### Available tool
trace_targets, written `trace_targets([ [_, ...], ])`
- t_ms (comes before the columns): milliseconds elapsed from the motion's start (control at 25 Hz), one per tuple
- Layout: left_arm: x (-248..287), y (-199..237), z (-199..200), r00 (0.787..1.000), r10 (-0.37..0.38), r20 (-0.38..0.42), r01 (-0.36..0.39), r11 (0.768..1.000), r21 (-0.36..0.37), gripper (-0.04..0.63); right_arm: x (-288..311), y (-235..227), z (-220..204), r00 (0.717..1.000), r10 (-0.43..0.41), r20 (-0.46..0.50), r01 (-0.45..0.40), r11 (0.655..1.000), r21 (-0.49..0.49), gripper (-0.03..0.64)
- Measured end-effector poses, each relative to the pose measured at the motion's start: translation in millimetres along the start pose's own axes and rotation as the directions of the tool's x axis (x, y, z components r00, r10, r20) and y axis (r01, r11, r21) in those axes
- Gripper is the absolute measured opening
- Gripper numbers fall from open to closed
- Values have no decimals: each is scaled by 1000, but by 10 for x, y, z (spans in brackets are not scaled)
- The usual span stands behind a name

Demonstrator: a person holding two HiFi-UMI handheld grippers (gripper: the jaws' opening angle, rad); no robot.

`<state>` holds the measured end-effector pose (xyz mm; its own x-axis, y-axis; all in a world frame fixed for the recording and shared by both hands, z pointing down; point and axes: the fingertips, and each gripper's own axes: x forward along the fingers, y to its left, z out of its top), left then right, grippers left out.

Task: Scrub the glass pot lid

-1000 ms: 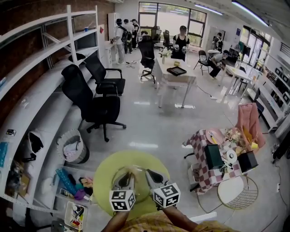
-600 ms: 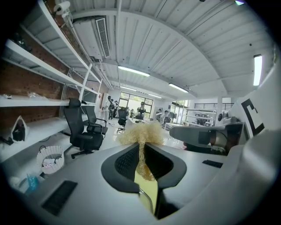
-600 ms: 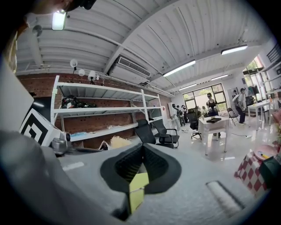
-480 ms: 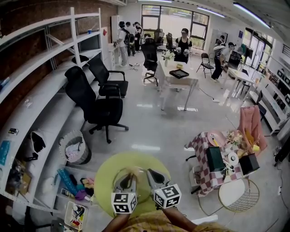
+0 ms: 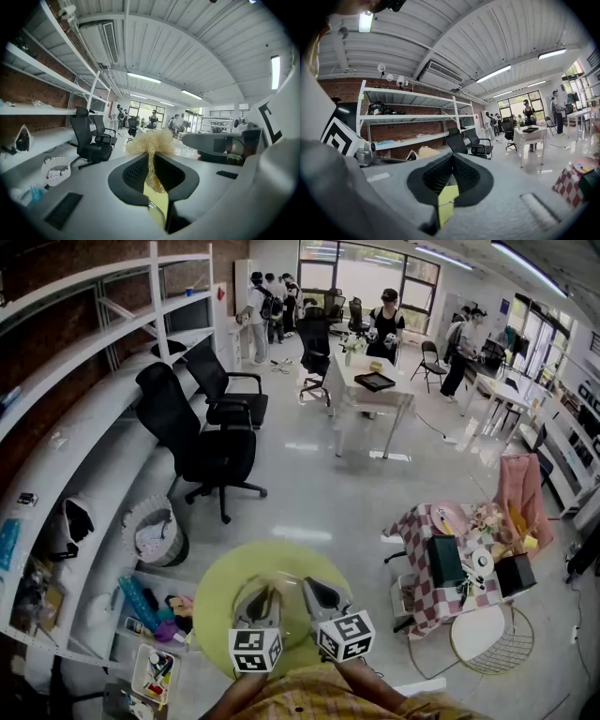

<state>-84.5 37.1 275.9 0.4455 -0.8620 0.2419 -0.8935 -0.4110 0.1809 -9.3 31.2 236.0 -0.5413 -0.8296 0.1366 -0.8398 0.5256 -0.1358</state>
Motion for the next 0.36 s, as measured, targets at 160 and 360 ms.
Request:
trace_targets([
  [160,-3,10,17,1000,10,11,-10,1000,7,38,17,-12,16,1000,1,9,-1,1000,-6,-3],
  [360,30,15,46,1000,12,22,-12,1000,0,38,55,-38,20,1000,6,8,-6,1000,-18,-3],
])
